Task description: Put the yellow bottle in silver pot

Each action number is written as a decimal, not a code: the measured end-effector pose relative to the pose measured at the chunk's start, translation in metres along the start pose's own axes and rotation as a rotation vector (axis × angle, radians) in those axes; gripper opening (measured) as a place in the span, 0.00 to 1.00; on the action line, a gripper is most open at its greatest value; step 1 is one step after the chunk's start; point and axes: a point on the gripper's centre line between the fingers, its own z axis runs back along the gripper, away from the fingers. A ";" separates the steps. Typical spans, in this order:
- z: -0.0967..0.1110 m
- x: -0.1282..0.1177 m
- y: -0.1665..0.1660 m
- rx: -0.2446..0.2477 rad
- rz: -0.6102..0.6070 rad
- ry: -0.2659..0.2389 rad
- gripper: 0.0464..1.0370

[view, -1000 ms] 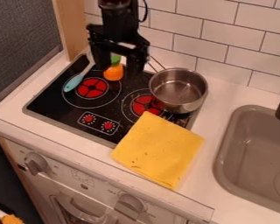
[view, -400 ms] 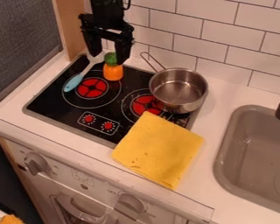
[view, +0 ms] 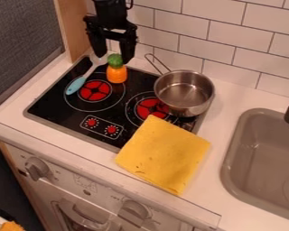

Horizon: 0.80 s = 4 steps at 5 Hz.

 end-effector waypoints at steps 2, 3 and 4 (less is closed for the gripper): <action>-0.015 0.000 0.004 0.007 0.008 0.032 0.96; -0.024 -0.002 0.006 0.010 0.008 0.056 0.90; -0.024 -0.002 0.006 0.011 -0.002 0.057 0.65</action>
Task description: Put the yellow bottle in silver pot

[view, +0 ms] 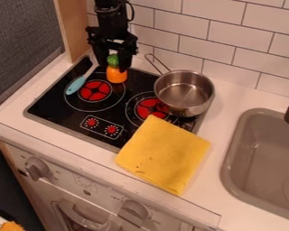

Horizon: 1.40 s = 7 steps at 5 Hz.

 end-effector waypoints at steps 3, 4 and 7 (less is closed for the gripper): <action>0.002 -0.004 -0.004 -0.002 -0.001 0.020 0.56; 0.025 0.001 -0.028 -0.025 -0.038 -0.029 0.56; 0.033 0.003 -0.141 -0.058 -0.279 -0.060 0.56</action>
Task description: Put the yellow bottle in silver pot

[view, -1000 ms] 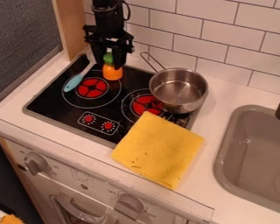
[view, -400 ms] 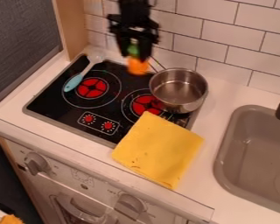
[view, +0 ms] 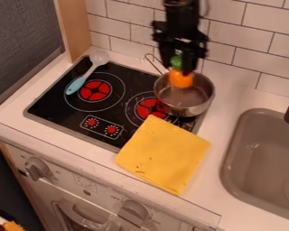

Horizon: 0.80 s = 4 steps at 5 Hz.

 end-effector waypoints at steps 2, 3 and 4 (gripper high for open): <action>-0.012 0.004 -0.014 0.006 -0.028 0.031 0.56; -0.013 0.001 -0.008 0.005 -0.009 0.042 0.56; -0.014 0.000 -0.002 0.009 0.005 0.042 0.56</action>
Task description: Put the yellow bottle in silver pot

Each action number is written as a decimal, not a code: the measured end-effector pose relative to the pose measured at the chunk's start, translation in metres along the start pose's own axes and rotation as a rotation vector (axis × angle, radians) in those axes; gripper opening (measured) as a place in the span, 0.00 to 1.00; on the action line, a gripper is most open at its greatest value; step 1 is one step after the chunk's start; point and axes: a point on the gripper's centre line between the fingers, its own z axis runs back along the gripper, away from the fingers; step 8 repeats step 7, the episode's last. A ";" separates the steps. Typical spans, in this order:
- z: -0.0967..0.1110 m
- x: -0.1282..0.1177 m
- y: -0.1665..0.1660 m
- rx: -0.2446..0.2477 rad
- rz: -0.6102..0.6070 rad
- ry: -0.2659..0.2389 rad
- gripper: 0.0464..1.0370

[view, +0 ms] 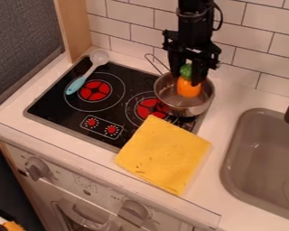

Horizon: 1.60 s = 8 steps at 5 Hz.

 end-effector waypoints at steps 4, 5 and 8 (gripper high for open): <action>0.022 -0.006 -0.001 0.084 0.028 -0.002 0.97; 0.046 -0.011 -0.002 0.109 0.075 -0.049 0.96; 0.048 -0.028 0.010 0.053 0.154 -0.042 0.96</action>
